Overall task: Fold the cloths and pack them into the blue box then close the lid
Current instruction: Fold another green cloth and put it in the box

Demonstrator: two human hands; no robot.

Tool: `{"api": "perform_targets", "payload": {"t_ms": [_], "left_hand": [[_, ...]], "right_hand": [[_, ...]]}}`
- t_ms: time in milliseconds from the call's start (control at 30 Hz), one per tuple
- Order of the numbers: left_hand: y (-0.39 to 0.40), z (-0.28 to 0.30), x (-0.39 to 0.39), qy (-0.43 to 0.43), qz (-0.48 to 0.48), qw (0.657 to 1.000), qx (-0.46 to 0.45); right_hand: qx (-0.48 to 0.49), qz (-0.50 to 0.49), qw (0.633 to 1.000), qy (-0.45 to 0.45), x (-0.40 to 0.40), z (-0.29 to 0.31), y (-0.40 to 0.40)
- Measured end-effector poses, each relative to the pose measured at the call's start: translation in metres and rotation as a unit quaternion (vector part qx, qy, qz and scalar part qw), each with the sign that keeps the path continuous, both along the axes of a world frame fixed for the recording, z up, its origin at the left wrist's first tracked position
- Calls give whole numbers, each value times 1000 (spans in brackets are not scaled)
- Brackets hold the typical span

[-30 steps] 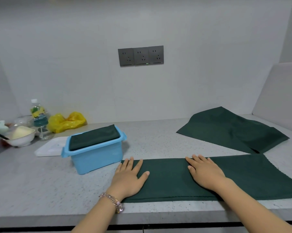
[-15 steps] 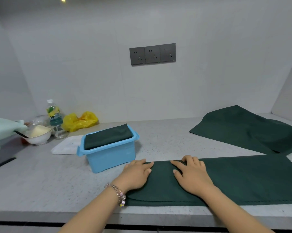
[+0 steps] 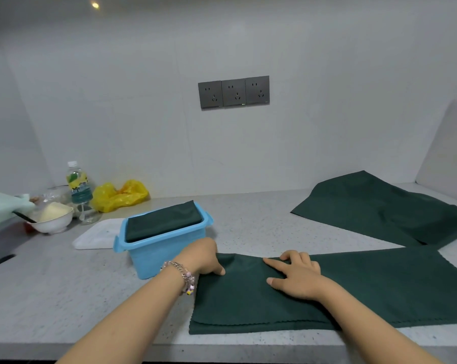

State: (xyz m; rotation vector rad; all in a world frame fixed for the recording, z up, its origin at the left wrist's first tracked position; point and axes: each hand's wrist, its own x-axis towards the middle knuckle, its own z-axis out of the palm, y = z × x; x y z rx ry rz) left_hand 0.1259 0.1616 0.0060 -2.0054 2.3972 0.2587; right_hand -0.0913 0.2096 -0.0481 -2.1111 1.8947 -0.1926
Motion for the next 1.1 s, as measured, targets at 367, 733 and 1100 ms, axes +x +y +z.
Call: {"api": "perform_targets", "payload": {"t_ms": [367, 733, 1100], "left_hand": [[10, 45, 0, 402, 64, 912, 41], [21, 71, -66, 578, -10, 799, 168], [41, 29, -172, 569, 10, 804, 171]], "right_hand": [[163, 93, 982, 32, -17, 30, 9], [-105, -77, 881, -454, -54, 21, 40], [-83, -200, 829, -515, -102, 32, 77]]}}
